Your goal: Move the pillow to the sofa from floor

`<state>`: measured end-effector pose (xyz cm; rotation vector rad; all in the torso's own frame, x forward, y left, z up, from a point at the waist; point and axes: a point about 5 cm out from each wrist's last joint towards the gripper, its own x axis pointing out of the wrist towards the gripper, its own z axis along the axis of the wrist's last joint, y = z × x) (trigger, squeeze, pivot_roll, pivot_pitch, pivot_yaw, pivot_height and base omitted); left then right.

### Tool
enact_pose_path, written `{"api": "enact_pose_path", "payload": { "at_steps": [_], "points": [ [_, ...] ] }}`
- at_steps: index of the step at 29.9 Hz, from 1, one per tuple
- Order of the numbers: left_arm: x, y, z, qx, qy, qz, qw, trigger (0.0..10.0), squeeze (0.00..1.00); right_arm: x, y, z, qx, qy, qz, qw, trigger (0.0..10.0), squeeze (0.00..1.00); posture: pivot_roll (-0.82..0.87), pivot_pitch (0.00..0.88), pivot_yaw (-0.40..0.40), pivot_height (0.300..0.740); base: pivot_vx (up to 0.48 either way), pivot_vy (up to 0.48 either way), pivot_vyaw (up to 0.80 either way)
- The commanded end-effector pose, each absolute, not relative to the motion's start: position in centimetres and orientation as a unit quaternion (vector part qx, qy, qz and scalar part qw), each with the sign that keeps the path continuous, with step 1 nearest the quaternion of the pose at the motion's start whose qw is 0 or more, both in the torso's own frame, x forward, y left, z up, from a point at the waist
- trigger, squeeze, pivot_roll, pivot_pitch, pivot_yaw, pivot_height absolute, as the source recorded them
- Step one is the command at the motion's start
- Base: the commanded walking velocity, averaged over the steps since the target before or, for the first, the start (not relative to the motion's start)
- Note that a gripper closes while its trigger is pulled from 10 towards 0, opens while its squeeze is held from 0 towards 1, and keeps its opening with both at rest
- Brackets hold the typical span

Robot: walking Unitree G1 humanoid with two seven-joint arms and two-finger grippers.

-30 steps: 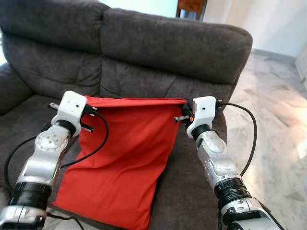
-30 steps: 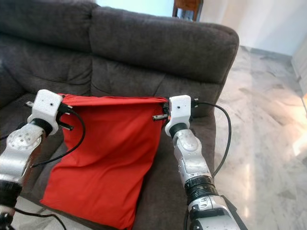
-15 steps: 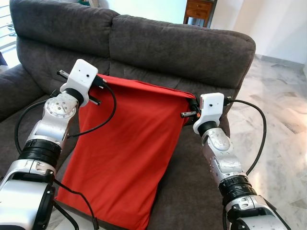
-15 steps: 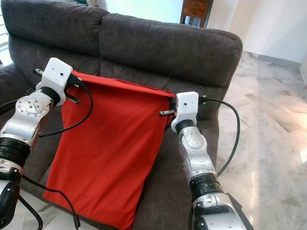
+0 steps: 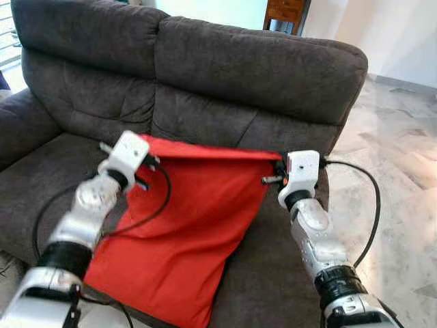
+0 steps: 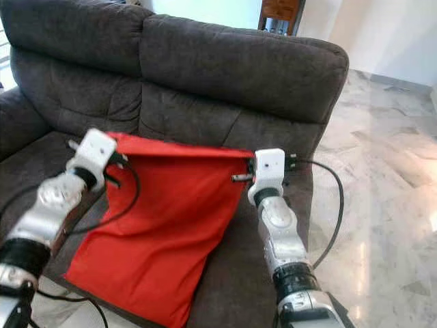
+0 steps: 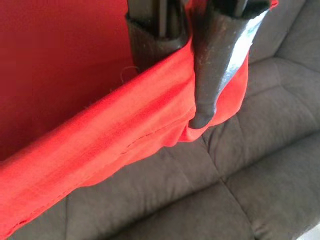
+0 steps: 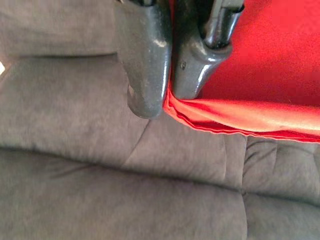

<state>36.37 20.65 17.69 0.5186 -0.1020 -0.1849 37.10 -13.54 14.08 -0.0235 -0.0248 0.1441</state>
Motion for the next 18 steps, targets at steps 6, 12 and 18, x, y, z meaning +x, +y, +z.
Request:
{"api": "enact_pose_path", "payload": {
  "at_steps": [6, 12, 18],
  "points": [
    [34.3, 23.8, 16.2, 0.23, -0.017, -0.023, 0.973, 10.0, 1.0, 36.1, -17.6, 12.6, 0.004, 0.01, -0.015, 1.0, 10.0, 0.8, 0.18, 0.132, -0.036, 0.74, 0.0, 0.0, 0.0],
    [33.1, 24.3, 15.4, 0.22, -0.004, -0.005, 0.975, 10.0, 1.0, 35.8, -17.6, 12.0, 0.003, 0.02, -0.026, 0.999, 10.0, 0.0, 0.18, 0.126, -0.038, 0.74, 0.0, 0.0, 0.0],
    [29.7, 25.9, 9.7, 0.173, 0.091, 0.025, 0.98, 10.0, 0.0, 33.0, -21.2, 7.5, 0.012, 0.097, -0.112, 0.989, 10.0, 0.0, 0.18, 0.119, -0.03, 0.74, 0.0, 0.0, 0.0]
  ]
}}
